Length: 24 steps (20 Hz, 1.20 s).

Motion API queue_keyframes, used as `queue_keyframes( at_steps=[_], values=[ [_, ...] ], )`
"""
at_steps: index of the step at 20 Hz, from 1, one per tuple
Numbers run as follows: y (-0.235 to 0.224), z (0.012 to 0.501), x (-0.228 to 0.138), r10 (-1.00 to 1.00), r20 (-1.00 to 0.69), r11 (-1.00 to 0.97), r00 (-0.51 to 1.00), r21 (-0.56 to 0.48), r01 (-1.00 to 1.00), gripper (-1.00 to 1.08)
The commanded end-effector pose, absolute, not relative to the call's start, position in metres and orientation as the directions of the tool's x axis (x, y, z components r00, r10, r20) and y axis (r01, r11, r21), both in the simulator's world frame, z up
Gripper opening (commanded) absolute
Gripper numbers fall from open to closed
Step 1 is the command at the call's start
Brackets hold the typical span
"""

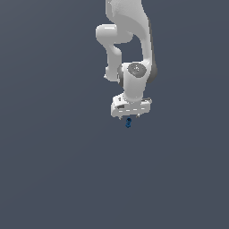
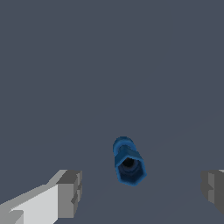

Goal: Pick up the object and move it to a goal position.

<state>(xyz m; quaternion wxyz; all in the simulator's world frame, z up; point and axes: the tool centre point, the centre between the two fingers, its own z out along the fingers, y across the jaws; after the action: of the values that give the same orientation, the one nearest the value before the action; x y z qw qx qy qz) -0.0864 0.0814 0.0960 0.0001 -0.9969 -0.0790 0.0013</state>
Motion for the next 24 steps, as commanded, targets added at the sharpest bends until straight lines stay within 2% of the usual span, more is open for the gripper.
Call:
queue_keyframes(
  at_steps=[1, 8, 23, 24],
  values=[
    [0.084, 0.093, -0.09, 0.164, 0.0, -0.986, 0.986, 0.0, 0.164, 1.0],
    [0.084, 0.089, -0.09, 0.164, -0.001, -0.986, 0.986, 0.0, 0.164, 1.0],
    [0.084, 0.043, -0.091, 0.166, 0.0, -0.986, 0.986, 0.0, 0.166, 1.0],
    [0.084, 0.043, -0.091, 0.166, 0.0, -0.986, 0.986, 0.0, 0.166, -1.0]
  ],
)
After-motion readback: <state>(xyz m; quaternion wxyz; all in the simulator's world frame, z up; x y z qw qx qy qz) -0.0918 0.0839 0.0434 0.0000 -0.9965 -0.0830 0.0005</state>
